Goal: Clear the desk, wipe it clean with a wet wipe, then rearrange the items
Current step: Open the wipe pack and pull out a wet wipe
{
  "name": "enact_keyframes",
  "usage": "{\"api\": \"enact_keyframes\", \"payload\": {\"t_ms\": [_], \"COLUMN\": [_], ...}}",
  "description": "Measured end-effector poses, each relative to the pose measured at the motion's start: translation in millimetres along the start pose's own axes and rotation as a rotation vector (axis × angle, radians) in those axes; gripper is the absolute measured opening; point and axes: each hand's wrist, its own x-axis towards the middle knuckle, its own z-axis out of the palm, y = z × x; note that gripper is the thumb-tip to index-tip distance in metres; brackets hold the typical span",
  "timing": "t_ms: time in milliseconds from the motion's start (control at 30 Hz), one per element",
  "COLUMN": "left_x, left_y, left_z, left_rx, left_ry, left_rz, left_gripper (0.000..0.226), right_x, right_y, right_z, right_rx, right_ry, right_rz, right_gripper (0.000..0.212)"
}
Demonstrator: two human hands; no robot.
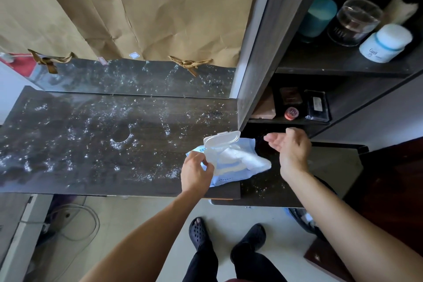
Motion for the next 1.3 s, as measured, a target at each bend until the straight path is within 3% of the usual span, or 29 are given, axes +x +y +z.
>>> {"api": "enact_keyframes", "payload": {"t_ms": [100, 167, 233, 300, 400, 567, 600, 700, 767, 833, 1000, 1133, 1300], "left_x": [0.9, 1.6, 2.4, 2.5, 1.8, 0.0, -0.6, 0.6, 5.0, 10.4, 17.4, 18.3, 15.8], "left_y": [-2.7, -3.7, -4.9, -5.9, -6.2, -5.7, -2.4, 10.2, 15.7, 15.6, 26.4, 16.8, 14.2], "left_z": [-0.6, -0.8, -1.3, -2.1, -3.6, -0.6, 0.6, 7.4, 12.7, 18.3, 24.4, 24.3, 23.4], "left_rx": [-0.010, -0.015, -0.010, 0.013, 0.031, 0.068, 0.075, 0.072, 0.098, 0.115, -0.065, 0.080, 0.053], "left_ry": [-0.005, -0.012, -0.018, -0.023, -0.025, -0.022, -0.027, -0.063, -0.100, -0.131, -0.120, -0.159, -0.162], "left_rz": [0.002, -0.004, -0.008, 0.000, 0.024, 0.112, 0.130, 0.171, 0.161, 0.118, 0.000, 0.096, 0.113], "left_gripper": [0.021, 0.022, 0.023, 0.023, 0.023, 0.008, 0.014, 0.035, 0.038, 0.038, 0.019, 0.017, 0.014], "right_x": [5.0, -0.7, -9.1, -13.8, -8.4, 8.1, 10.8, 14.8, 15.4, 18.6, 20.3, 24.7, 25.9], "right_y": [-1.7, 8.3, 24.7, 36.2, 35.4, 10.0, 6.4, 1.2, 1.9, 2.8, 8.8, 14.7, 28.9], "right_z": [-9.3, -12.4, -11.9, -8.5, -2.2, 8.9, 9.0, 7.4, 7.0, 4.2, -2.4, -6.9, -9.0], "right_rx": [-0.405, -0.675, -1.005, -1.169, -0.979, -0.726, -0.695, -0.668, -0.625, -0.583, -0.648, -0.585, -0.439], "right_ry": [-0.342, -0.545, -0.637, -0.601, -0.533, -0.551, -0.567, -0.584, -0.523, -0.480, -0.577, -0.411, -0.239], "right_rz": [-0.166, -0.231, -0.383, -0.598, -0.582, -0.346, -0.292, -0.168, -0.082, -0.021, 0.069, 0.070, 0.077], "right_gripper": [0.011, 0.020, 0.043, 0.036, 0.015, 0.018, 0.021, 0.018, 0.031, 0.038, 0.033, 0.036, 0.032]}}
